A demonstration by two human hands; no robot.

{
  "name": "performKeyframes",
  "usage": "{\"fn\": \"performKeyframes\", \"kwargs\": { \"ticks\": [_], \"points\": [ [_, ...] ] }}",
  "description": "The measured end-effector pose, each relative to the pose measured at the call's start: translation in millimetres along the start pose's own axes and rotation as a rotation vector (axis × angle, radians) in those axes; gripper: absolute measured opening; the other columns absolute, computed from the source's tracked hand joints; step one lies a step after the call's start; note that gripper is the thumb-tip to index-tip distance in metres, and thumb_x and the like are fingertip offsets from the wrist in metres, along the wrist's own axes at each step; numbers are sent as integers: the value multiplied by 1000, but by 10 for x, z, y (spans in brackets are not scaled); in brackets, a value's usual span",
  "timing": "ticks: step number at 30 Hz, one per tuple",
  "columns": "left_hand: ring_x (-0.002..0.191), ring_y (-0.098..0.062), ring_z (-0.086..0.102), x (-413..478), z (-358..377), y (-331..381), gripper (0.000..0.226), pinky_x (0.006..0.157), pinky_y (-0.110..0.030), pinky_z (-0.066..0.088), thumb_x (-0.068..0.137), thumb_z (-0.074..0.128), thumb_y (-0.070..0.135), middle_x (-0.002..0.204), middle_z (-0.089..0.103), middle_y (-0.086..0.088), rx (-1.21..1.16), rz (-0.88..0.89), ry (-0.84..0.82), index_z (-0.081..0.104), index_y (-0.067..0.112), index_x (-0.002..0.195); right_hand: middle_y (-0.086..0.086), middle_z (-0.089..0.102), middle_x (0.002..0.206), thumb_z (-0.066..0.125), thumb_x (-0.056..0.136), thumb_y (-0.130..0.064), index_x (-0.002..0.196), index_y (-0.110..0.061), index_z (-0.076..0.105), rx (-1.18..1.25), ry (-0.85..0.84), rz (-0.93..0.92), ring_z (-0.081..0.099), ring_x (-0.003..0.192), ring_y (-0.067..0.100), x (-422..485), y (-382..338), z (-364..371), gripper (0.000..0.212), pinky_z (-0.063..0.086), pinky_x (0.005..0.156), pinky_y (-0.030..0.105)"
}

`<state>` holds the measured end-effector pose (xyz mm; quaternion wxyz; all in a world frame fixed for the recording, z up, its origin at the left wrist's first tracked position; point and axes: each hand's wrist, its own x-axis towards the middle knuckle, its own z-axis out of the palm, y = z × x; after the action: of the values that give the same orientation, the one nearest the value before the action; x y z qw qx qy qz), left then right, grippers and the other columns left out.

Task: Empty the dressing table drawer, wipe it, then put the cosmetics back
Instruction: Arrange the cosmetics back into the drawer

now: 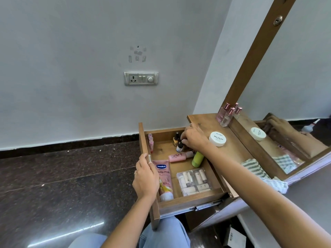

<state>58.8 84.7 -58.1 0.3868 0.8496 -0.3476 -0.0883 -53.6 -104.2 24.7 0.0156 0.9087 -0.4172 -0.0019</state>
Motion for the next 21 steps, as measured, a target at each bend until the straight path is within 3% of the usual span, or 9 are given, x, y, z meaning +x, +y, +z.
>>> {"fn": "performKeyframes", "kwargs": {
  "ticks": [10,18,21],
  "points": [
    [92,-20,65,-18,-11,11,37,56,-24,40,100,43,27,126,59,-5,-5,-5,0,41,22,136,1,62,114,55,89,-26,106,-27,72,-87,-69,3,39,118,25,-121,1,5,24,28,106,41],
    [90,-19,65,-1,3,-1,37,55,-23,41,99,44,27,125,59,-5,-2,-6,-2,41,22,136,1,62,108,55,88,-27,104,-24,73,-67,-38,-25,42,110,21,-149,-108,-4,24,34,84,29],
    [89,-20,65,0,9,-8,37,54,-25,42,99,43,28,123,59,-4,10,-9,-1,40,23,136,2,63,105,57,84,-24,99,-23,74,-98,-51,-14,43,109,22,-195,-119,4,22,35,85,29]
  ]
}}
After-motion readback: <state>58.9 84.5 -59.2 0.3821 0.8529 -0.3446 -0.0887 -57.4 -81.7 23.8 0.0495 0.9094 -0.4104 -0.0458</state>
